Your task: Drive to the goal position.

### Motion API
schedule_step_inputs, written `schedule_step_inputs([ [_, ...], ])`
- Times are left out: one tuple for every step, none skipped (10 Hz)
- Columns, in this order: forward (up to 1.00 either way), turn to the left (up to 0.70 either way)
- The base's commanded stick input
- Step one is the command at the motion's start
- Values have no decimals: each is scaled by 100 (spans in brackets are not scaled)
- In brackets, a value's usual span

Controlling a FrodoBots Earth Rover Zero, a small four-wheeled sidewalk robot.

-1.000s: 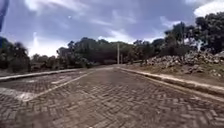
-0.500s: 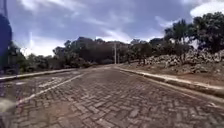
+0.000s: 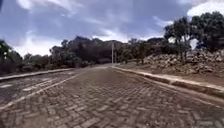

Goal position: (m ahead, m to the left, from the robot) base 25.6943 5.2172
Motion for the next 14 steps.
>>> schedule_step_inputs([
  [100, 0],
  [100, -21],
  [100, -7],
  [100, 0],
  [100, -21],
  [100, -9],
  [100, 0],
  [100, 0],
  [100, -14],
  [100, -13],
  [100, 0],
  [100, 0],
  [100, 0],
  [100, 10],
])
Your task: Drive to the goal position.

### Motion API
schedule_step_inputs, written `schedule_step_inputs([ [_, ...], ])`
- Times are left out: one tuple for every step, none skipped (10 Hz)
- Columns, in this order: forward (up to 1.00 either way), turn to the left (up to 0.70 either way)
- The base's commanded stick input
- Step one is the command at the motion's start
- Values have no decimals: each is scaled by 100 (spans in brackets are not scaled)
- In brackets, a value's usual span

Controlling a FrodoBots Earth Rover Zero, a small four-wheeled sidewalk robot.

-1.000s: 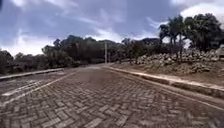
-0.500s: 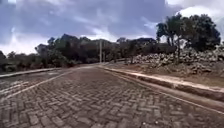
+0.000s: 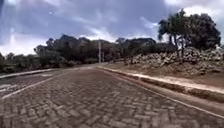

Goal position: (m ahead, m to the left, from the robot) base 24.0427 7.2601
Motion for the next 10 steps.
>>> schedule_step_inputs([
  [100, 21],
  [100, 0],
  [100, 0],
  [100, 0],
  [100, 0],
  [100, 4],
  [100, 22],
  [100, 0],
  [100, 1],
  [100, 26],
])
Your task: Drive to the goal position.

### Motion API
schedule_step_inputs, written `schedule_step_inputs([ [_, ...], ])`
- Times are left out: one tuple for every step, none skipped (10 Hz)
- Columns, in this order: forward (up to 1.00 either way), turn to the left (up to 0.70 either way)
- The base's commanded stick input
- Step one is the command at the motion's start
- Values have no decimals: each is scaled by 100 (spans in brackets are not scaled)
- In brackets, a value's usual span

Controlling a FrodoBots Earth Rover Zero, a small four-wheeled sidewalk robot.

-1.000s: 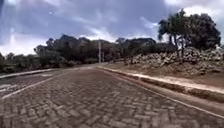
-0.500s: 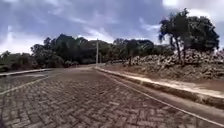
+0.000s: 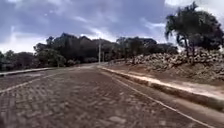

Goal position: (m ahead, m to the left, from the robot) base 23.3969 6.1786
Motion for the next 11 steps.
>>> schedule_step_inputs([
  [100, 0],
  [100, 0],
  [100, 0],
  [100, 0],
  [100, 0],
  [100, 0],
  [100, 0],
  [100, 11],
  [100, 26],
  [100, 2],
  [100, 0],
])
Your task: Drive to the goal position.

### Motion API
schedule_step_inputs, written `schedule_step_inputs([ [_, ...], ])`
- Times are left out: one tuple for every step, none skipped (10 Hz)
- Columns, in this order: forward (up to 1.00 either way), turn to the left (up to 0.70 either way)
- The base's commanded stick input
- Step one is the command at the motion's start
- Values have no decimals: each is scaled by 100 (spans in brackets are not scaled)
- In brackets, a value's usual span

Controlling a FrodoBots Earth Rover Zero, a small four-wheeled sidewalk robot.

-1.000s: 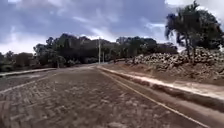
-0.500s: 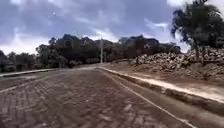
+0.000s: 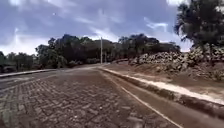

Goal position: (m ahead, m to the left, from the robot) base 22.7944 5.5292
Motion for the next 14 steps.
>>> schedule_step_inputs([
  [100, 21],
  [100, 5],
  [100, 21],
  [100, 9],
  [100, 13],
  [100, 22],
  [100, 8],
  [100, 0],
  [100, 0],
  [100, 0],
  [100, 18],
  [100, 14],
  [100, 11],
  [100, 17],
])
